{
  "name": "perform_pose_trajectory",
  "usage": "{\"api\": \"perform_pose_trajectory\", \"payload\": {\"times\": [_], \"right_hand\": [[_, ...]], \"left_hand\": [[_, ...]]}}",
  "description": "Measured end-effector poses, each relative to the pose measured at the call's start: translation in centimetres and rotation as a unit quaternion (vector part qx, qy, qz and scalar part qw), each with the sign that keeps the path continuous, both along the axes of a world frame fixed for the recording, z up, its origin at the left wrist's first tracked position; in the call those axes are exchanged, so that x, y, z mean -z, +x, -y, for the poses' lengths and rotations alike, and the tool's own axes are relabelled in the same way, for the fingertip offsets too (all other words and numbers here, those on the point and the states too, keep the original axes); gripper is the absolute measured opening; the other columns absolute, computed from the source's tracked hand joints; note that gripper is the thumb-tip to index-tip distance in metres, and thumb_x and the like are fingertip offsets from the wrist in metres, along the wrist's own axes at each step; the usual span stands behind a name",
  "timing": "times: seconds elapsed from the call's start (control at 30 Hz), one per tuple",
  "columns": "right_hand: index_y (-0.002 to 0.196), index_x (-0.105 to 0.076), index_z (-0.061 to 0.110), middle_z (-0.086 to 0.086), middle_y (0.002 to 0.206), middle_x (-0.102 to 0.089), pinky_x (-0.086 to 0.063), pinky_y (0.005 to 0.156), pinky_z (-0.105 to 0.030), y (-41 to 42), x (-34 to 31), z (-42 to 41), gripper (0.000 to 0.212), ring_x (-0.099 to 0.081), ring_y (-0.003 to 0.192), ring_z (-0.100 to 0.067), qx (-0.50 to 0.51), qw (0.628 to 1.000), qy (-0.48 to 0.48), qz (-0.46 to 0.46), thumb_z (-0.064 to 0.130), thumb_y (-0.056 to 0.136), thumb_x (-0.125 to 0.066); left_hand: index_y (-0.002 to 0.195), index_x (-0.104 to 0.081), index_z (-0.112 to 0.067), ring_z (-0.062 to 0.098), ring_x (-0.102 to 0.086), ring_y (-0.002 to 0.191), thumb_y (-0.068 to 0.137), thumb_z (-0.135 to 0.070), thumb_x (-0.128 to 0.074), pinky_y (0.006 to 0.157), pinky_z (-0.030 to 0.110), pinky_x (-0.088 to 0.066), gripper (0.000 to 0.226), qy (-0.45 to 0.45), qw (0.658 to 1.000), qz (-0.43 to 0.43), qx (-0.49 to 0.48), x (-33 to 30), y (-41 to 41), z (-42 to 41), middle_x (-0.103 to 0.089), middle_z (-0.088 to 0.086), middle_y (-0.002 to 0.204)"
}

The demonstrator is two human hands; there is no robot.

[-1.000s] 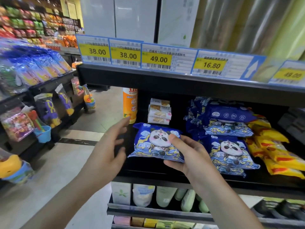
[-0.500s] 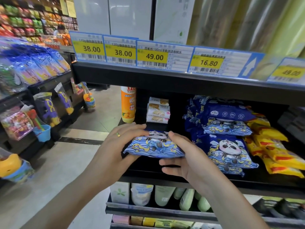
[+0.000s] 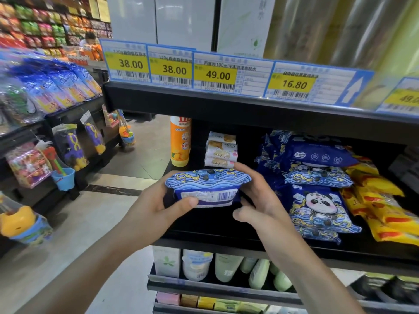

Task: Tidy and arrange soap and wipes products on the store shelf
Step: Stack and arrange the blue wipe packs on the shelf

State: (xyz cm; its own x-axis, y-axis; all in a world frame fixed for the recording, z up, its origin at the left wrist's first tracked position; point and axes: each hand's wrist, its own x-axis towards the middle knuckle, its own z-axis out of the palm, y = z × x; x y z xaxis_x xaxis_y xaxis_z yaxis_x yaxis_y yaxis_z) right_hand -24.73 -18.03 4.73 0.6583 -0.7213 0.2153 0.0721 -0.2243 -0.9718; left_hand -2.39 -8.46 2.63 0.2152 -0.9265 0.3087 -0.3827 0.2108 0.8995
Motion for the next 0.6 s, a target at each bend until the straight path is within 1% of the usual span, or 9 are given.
{"api": "perform_pose_trajectory", "payload": {"times": [0.03,0.07,0.13,0.23,0.33,0.37,0.43,0.53,0.6], "right_hand": [[0.143,-0.050,0.046,0.015,0.139,-0.062,-0.048,0.092,-0.007,0.1,-0.1,0.0,0.084,-0.058,0.126,0.004,-0.006,1.000,-0.008,-0.008,-0.006,0.078,-0.059],[0.143,-0.050,0.045,0.015,0.137,-0.064,-0.048,0.093,-0.009,0.2,-0.2,-0.1,0.081,-0.058,0.125,0.003,-0.009,1.000,-0.016,-0.016,-0.007,0.082,-0.060],[0.140,-0.052,0.040,0.016,0.135,-0.065,-0.049,0.098,-0.018,0.4,-0.3,-0.1,0.072,-0.059,0.126,0.001,-0.013,0.999,-0.025,-0.032,-0.007,0.087,-0.063],[0.134,-0.057,0.031,0.013,0.132,-0.068,-0.046,0.103,-0.027,0.6,-0.4,-0.3,0.053,-0.060,0.125,-0.005,-0.014,0.999,-0.019,-0.039,0.001,0.093,-0.069],[0.131,-0.061,0.028,0.007,0.128,-0.071,-0.050,0.106,-0.036,0.8,-0.5,-0.3,0.041,-0.065,0.122,-0.013,0.006,1.000,0.006,-0.025,0.012,0.095,-0.073],[0.129,-0.062,0.026,0.006,0.125,-0.073,-0.052,0.105,-0.036,0.8,-0.5,-0.3,0.039,-0.066,0.119,-0.013,0.014,1.000,0.011,-0.023,0.014,0.095,-0.073],[0.127,-0.063,0.024,0.006,0.121,-0.074,-0.055,0.100,-0.031,0.8,-0.5,-0.2,0.036,-0.069,0.115,-0.012,0.021,0.999,0.016,-0.021,0.014,0.094,-0.072],[0.126,-0.063,0.020,0.006,0.118,-0.076,-0.055,0.094,-0.023,0.8,-0.5,-0.4,0.034,-0.070,0.111,-0.010,0.031,0.999,0.029,-0.018,0.014,0.093,-0.072],[0.124,-0.064,0.017,0.004,0.116,-0.077,-0.056,0.095,-0.026,0.8,-0.6,-0.4,0.032,-0.071,0.110,-0.012,0.040,0.998,0.040,-0.011,0.013,0.093,-0.072]], "left_hand": [[0.130,-0.063,-0.034,0.000,-0.064,0.122,0.090,-0.048,-0.072,0.099,0.015,-0.049,0.044,0.011,1.000,-0.001,-0.004,0.0,0.1,-0.1,-0.072,-0.021,0.127],[0.130,-0.063,-0.035,0.000,-0.065,0.122,0.086,-0.057,-0.071,0.101,0.021,-0.050,0.050,0.026,1.000,-0.003,-0.008,-0.1,0.2,-0.1,-0.072,-0.022,0.127],[0.132,-0.061,-0.034,0.002,-0.066,0.122,0.078,-0.069,-0.070,0.102,0.030,-0.051,0.064,0.058,0.998,-0.016,-0.010,-0.2,0.3,-0.3,-0.072,-0.022,0.126],[0.127,-0.060,-0.034,0.004,-0.069,0.116,0.075,-0.075,-0.071,0.099,0.032,-0.055,0.067,0.085,0.996,-0.039,0.000,-0.6,0.3,-0.4,-0.074,-0.020,0.122],[0.128,-0.060,-0.031,0.009,-0.071,0.116,0.074,-0.075,-0.069,0.098,0.035,-0.056,0.070,0.097,0.994,-0.052,0.013,-0.9,0.3,-0.4,-0.075,-0.016,0.121],[0.129,-0.060,-0.031,0.009,-0.071,0.115,0.075,-0.075,-0.069,0.098,0.034,-0.056,0.070,0.100,0.993,-0.053,0.016,-1.0,0.2,-0.4,-0.075,-0.015,0.121],[0.128,-0.059,-0.032,0.008,-0.071,0.115,0.082,-0.074,-0.068,0.095,0.030,-0.057,0.063,0.103,0.993,-0.057,0.023,-1.2,0.1,-0.4,-0.075,-0.016,0.121],[0.126,-0.060,-0.035,0.005,-0.071,0.112,0.086,-0.061,-0.066,0.085,0.019,-0.059,0.048,0.100,0.992,-0.068,0.025,-1.2,-0.2,-0.5,-0.075,-0.019,0.118],[0.125,-0.059,-0.036,0.005,-0.072,0.110,0.083,-0.058,-0.066,0.081,0.013,-0.057,0.048,0.089,0.993,-0.077,0.017,-1.3,-0.4,-0.4,-0.076,-0.020,0.115]]}}
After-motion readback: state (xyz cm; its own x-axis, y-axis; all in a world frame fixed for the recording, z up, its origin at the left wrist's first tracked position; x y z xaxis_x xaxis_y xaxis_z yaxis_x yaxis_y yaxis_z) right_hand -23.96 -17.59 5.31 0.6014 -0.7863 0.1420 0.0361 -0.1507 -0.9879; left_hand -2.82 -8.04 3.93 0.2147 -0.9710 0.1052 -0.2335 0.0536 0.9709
